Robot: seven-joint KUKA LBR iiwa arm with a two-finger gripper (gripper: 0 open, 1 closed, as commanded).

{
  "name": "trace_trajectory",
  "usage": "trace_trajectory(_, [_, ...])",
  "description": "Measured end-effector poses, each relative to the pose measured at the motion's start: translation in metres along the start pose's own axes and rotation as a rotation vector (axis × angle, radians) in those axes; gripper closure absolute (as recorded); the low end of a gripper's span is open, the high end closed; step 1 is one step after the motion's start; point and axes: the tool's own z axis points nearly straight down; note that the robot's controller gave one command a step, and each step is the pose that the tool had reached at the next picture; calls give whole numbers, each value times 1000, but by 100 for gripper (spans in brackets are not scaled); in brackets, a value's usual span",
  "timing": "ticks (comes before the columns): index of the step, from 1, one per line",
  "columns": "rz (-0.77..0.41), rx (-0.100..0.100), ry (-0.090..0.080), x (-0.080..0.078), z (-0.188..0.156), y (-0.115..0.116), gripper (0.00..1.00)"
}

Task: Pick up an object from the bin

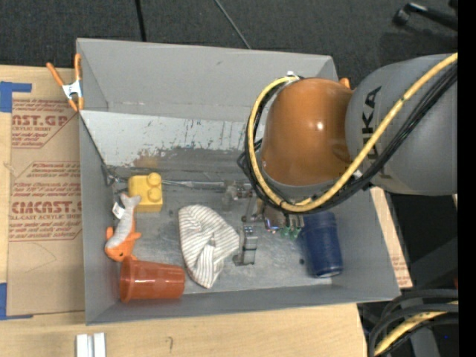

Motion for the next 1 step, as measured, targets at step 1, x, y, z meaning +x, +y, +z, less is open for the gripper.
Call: trace_trajectory(1, [-131, 1, -3, -5, 44, 0, 0])
